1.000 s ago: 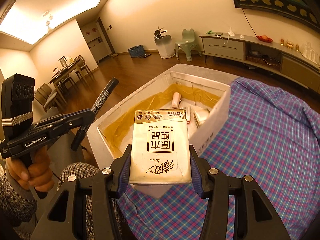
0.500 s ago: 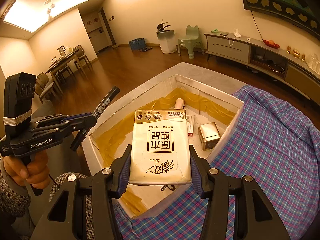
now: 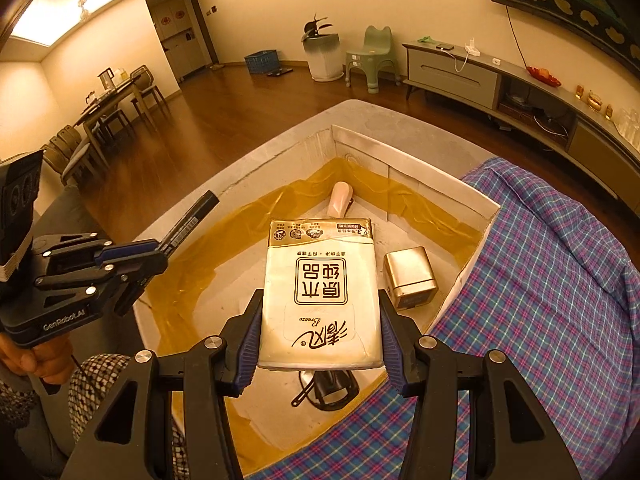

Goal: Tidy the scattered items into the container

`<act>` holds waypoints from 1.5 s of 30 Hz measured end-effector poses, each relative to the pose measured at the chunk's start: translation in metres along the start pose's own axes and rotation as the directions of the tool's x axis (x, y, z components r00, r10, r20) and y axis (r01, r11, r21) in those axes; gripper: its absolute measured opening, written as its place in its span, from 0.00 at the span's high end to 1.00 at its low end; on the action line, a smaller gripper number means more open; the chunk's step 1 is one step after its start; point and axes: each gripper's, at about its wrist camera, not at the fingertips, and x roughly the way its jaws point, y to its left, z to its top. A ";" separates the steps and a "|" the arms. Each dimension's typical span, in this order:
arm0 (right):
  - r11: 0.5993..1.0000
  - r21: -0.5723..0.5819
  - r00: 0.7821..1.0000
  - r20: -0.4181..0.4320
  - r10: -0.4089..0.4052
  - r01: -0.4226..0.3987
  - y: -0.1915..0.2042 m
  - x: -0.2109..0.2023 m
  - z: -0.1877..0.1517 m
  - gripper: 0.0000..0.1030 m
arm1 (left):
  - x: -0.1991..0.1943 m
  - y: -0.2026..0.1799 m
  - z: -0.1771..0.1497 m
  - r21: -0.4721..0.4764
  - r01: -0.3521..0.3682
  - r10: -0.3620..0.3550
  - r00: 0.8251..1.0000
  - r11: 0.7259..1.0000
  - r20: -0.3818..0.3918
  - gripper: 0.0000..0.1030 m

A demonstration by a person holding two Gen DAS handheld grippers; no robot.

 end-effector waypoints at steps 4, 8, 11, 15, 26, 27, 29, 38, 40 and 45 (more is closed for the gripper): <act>0.999 -0.009 0.999 -0.023 -0.034 0.034 -0.005 0.016 0.004 0.48 | 0.009 0.001 0.000 0.002 -0.036 0.036 0.999 0.999 -0.009 0.84; 0.998 0.002 0.997 -0.041 -0.062 0.062 -0.013 0.027 0.006 0.40 | 0.014 0.008 -0.001 -0.018 -0.054 0.054 0.999 0.998 -0.006 0.69; 0.998 0.011 0.997 -0.044 -0.060 0.061 -0.016 0.029 0.005 0.40 | 0.014 0.012 -0.002 -0.031 -0.050 0.050 0.999 0.998 -0.004 0.69; 0.999 0.006 0.997 -0.055 -0.053 0.054 -0.014 0.032 0.003 0.40 | 0.013 0.012 -0.002 -0.030 -0.045 0.045 0.999 0.999 -0.007 0.69; 0.999 -0.017 0.997 -0.067 -0.049 0.048 -0.005 0.029 -0.001 0.40 | 0.008 0.009 -0.002 -0.022 -0.052 0.052 0.999 0.998 -0.007 0.66; 0.999 -0.019 0.996 -0.067 -0.050 0.049 -0.004 0.028 -0.002 0.40 | 0.007 0.008 -0.003 -0.019 -0.058 0.058 0.998 0.998 -0.005 0.65; 0.999 -0.022 0.996 -0.070 -0.051 0.050 -0.004 0.026 -0.005 0.40 | 0.004 0.006 -0.004 -0.011 -0.065 0.065 0.998 0.998 0.000 0.64; 0.996 -0.074 0.995 -0.083 -0.052 0.046 0.009 0.011 -0.025 0.38 | -0.008 -0.007 -0.009 0.017 -0.093 0.093 0.996 0.996 0.019 0.60; 0.995 -0.094 0.995 -0.083 -0.052 0.044 0.014 0.006 -0.030 0.38 | -0.011 -0.011 -0.010 0.026 -0.107 0.107 0.994 0.994 0.025 0.58; 0.984 -0.171 0.996 -0.068 -0.061 0.048 0.032 -0.011 -0.045 0.36 | -0.017 -0.017 -0.013 0.032 -0.137 0.136 0.990 0.990 0.033 0.55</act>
